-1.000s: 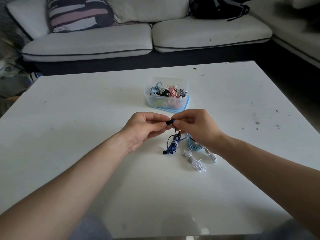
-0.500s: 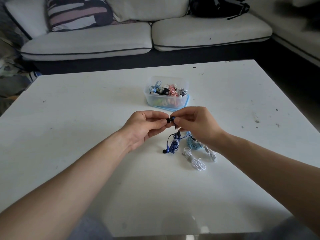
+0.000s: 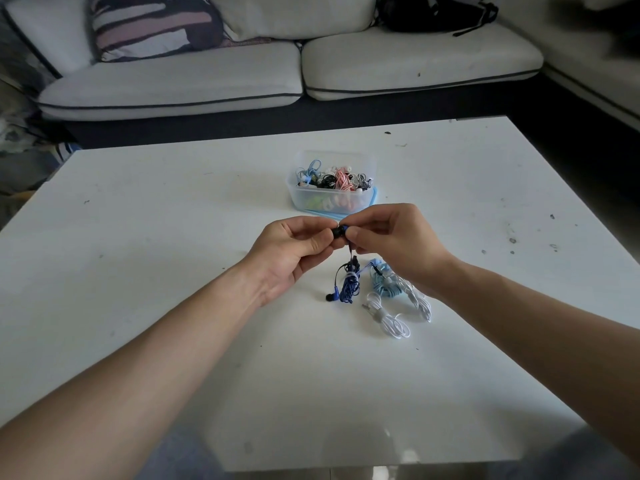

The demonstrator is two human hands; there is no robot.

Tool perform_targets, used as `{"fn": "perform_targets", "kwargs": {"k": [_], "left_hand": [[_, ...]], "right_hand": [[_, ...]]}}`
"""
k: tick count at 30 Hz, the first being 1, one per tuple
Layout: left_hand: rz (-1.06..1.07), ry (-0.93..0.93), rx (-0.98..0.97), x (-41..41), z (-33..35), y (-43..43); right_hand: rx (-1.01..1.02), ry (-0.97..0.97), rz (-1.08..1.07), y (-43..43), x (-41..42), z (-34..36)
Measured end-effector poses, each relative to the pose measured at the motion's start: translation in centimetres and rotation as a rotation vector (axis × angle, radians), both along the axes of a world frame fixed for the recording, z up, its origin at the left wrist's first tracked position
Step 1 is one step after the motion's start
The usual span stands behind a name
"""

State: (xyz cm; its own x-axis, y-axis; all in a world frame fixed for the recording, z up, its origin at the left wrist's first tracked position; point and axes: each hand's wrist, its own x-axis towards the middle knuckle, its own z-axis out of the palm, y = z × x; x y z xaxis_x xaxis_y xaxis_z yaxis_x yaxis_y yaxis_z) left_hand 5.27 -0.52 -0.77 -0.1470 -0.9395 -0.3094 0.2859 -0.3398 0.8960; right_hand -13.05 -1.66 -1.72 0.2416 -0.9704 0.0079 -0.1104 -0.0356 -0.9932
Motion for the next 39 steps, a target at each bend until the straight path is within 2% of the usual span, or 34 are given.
{"fn": "perform_targets", "kwargs": {"k": [8,17,28,33,39], "left_hand": [[0.052,0.037,0.051,-0.6,0.0,0.2],[0.063,0.048,0.073,-1.0,-0.1,0.3],[0.023,0.038,0.079,-0.9,-0.1,0.4],[0.051,0.035,0.06,-1.2,0.1,0.3],[0.042,-0.018,0.041,-1.1,-0.3,0.4]], "right_hand": [[-0.039,0.071,-0.018,-0.1,-0.1,0.3],[-0.189,0.298,-0.035,-0.2,-0.1,0.4],[-0.129,0.248,0.067,-0.5,-1.0,0.8],[-0.082,0.189,-0.002,-0.3,-0.7,0.7],[-0.172,0.338,-0.034,-0.3,-0.2,0.8]]}}
